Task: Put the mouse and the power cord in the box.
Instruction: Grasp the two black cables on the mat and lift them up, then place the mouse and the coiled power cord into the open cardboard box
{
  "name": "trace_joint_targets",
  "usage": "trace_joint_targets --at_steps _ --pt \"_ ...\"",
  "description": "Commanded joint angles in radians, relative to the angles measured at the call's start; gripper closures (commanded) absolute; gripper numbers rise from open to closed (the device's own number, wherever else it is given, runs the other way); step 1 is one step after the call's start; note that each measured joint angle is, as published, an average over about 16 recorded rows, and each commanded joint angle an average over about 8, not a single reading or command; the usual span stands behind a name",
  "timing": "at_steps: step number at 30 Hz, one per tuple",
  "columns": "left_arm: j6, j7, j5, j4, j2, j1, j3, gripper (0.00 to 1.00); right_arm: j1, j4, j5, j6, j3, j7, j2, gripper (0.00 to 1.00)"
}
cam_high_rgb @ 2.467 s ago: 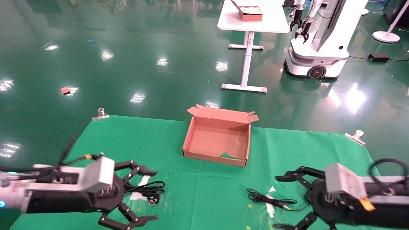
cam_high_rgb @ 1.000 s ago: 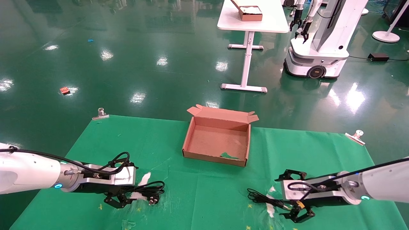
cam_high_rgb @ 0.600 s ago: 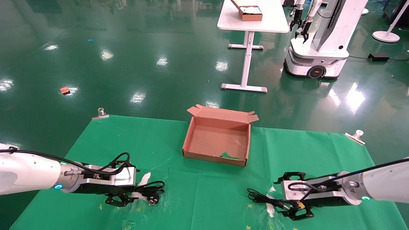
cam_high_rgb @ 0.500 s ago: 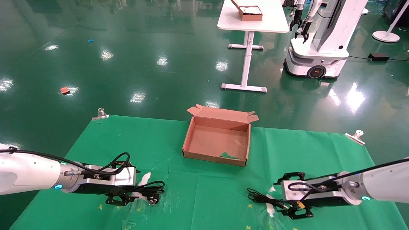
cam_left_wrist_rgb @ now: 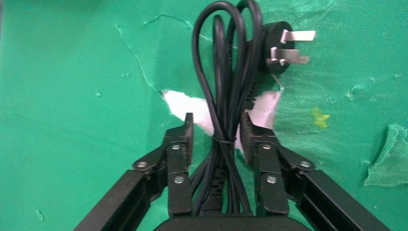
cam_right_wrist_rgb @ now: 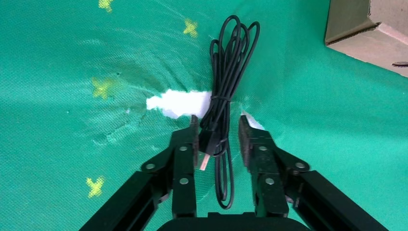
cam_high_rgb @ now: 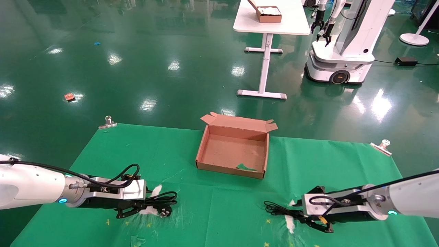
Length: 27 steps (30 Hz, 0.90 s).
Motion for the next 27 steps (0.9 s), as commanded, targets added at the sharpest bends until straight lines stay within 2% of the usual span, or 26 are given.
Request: trace_joint_targets --at_steps 1,18,23,27 --pt "0.000 0.000 0.000 0.000 0.000 0.000 0.000 1.00 0.000 0.000 0.000 0.000 0.000 0.000 0.000 1.00" --pt "0.009 -0.014 -0.015 0.007 -0.008 -0.003 -0.010 1.00 0.005 0.002 0.004 -0.004 0.003 0.002 0.005 1.00" --pt "0.060 -0.090 -0.087 0.047 -0.045 -0.034 -0.060 1.00 0.036 -0.003 0.037 -0.027 0.026 0.026 0.041 1.00" --pt "0.131 -0.193 -0.197 0.103 -0.085 -0.077 -0.137 1.00 0.090 -0.003 0.076 -0.071 0.054 0.057 0.103 1.00"
